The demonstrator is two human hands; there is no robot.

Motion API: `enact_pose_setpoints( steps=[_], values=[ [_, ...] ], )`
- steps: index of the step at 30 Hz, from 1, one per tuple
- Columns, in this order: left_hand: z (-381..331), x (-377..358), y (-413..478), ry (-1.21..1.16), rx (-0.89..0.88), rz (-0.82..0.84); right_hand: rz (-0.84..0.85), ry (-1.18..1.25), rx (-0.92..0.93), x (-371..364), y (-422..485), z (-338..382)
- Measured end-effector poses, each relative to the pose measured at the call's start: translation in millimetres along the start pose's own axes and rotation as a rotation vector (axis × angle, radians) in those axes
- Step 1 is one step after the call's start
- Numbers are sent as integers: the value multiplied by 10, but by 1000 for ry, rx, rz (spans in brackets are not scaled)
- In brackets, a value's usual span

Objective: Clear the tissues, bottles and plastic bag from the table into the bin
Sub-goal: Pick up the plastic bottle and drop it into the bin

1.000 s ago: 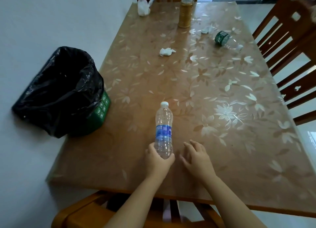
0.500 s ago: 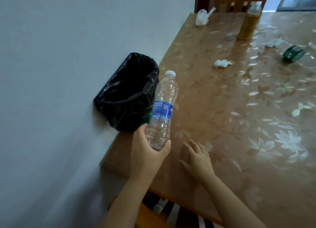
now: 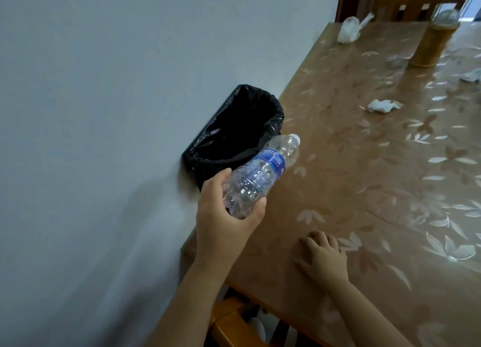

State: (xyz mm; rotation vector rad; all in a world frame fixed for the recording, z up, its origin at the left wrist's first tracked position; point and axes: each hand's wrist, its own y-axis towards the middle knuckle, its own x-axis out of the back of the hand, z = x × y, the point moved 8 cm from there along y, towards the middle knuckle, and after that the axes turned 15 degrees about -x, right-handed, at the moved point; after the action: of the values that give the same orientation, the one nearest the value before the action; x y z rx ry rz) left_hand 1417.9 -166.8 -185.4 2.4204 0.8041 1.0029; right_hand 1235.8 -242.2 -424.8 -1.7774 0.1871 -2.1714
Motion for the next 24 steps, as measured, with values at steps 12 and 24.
enact_pose_setpoints(
  steps=[12,24],
  values=[
    [272,50,421,84,-20,-102,10,4,1,14,-21,-3],
    [452,-197,821,275,-40,2,-23,60,7,-1,-33,-18]
  ],
)
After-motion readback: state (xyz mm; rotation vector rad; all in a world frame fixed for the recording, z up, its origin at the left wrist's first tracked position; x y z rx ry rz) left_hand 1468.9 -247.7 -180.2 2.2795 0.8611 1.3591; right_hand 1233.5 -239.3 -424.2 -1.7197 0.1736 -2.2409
